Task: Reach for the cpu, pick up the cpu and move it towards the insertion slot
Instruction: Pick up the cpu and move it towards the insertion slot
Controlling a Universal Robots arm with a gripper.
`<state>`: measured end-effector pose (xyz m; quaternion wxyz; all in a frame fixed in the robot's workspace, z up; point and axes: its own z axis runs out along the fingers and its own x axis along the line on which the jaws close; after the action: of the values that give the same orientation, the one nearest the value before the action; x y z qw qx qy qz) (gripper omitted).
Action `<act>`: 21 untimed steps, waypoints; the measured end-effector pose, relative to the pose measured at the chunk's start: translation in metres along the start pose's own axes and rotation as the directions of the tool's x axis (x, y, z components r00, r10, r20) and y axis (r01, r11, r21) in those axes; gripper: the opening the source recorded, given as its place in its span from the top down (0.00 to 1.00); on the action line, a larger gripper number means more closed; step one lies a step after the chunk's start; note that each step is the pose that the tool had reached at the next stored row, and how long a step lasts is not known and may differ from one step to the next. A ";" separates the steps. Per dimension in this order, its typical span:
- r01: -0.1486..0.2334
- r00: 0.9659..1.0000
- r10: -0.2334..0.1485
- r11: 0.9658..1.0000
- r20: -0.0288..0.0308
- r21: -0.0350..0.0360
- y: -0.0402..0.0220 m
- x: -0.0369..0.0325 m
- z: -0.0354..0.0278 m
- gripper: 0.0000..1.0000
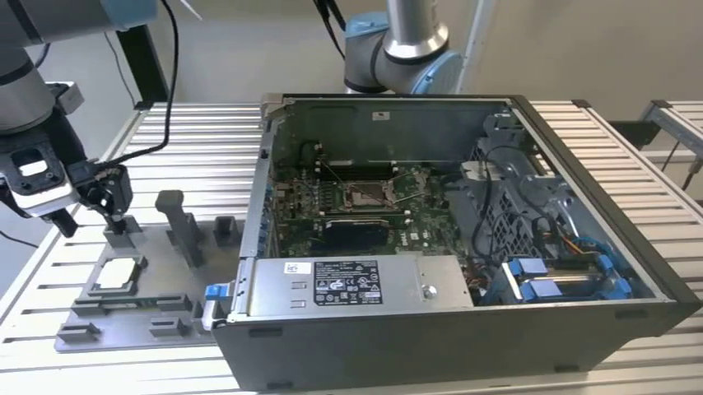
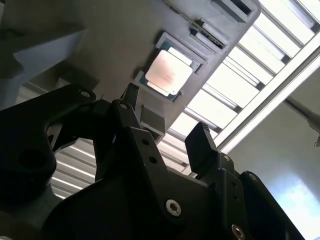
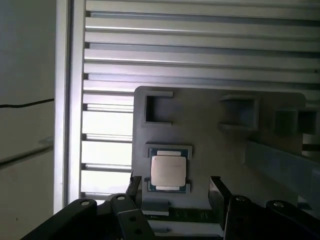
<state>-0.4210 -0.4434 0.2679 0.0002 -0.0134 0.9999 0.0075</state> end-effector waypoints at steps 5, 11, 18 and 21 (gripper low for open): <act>0.000 1.000 0.000 1.000 0.000 0.013 -0.0001 0.0030 0.0076 0.00; 0.000 1.000 0.000 1.000 0.000 0.014 -0.0004 0.0031 0.0185 0.00; 0.000 1.000 0.000 1.000 0.000 0.021 -0.0006 0.0032 0.0312 0.00; 0.000 1.000 0.000 1.000 0.000 0.026 -0.0007 0.0034 0.0363 0.00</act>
<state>-0.4243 -0.4436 0.2315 0.0004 -0.0134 0.9999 -0.0053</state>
